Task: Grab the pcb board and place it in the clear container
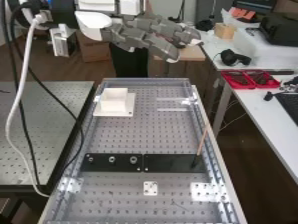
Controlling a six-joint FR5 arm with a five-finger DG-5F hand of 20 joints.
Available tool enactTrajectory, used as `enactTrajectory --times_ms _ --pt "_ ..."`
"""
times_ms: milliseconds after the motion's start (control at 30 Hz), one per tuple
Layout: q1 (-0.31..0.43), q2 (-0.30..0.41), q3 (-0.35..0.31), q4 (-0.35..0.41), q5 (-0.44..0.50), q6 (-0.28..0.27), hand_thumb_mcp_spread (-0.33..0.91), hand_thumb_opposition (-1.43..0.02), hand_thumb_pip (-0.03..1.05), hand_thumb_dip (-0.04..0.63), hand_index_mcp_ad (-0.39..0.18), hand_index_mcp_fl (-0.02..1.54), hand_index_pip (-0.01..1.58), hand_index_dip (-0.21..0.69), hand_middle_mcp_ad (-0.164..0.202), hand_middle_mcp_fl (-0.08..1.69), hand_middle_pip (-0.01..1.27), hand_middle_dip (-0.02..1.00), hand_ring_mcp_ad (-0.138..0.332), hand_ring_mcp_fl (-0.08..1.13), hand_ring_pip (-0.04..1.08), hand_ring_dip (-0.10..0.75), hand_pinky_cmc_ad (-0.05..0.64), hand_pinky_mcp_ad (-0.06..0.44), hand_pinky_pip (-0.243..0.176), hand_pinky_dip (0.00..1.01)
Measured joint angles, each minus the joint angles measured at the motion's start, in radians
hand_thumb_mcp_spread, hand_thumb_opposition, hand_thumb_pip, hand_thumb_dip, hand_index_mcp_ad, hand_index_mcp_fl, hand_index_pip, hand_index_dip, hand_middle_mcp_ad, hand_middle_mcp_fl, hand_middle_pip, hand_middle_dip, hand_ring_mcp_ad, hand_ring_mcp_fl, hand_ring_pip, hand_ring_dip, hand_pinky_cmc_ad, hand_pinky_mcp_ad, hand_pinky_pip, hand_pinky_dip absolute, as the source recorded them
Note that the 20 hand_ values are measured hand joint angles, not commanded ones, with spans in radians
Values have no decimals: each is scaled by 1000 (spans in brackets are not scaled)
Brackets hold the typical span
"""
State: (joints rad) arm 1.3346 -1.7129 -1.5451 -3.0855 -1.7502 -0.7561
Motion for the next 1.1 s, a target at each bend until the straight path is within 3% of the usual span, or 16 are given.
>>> enactTrajectory --times_ms 1100 --pt "19 34 -34 19 48 3 379 -754 370 190 -101 400 84 255 23 183 127 164 164 17 110 59 398 291 -63 367"
